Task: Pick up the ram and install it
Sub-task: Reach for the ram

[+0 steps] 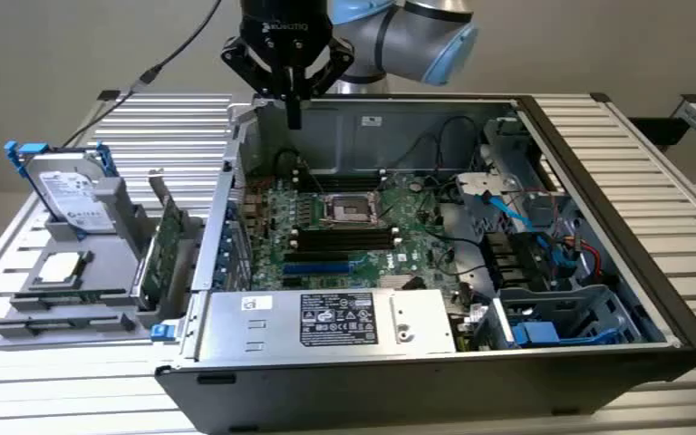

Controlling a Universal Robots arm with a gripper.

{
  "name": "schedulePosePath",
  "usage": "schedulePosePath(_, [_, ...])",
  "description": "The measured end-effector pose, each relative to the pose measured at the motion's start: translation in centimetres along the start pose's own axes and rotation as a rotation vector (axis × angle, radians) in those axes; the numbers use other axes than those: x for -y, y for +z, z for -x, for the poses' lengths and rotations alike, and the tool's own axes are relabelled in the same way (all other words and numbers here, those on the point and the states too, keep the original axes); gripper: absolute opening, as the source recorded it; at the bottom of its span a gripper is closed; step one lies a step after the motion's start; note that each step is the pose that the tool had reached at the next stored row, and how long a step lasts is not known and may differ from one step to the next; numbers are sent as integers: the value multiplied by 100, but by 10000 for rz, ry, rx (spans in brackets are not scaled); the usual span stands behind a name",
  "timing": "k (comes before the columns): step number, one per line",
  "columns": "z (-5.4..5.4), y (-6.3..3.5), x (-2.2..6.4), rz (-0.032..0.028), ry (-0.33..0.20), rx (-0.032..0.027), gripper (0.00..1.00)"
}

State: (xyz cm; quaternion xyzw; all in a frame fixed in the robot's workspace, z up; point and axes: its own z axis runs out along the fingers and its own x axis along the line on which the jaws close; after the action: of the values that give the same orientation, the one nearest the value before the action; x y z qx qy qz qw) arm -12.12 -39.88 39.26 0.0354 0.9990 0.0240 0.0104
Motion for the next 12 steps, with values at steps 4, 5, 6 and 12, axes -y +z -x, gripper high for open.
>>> schedulePosePath(4, [0, 0, 0, 0, 0, 0, 11])
schedulePosePath(5, [0, 0, 0, 0, 0, 1, 11])
schedulePosePath(6, [-1, 0, 0, 1, 0, 1, 11])
schedulePosePath(12, [-138, -3, 18, 1, -1, 17, 11])
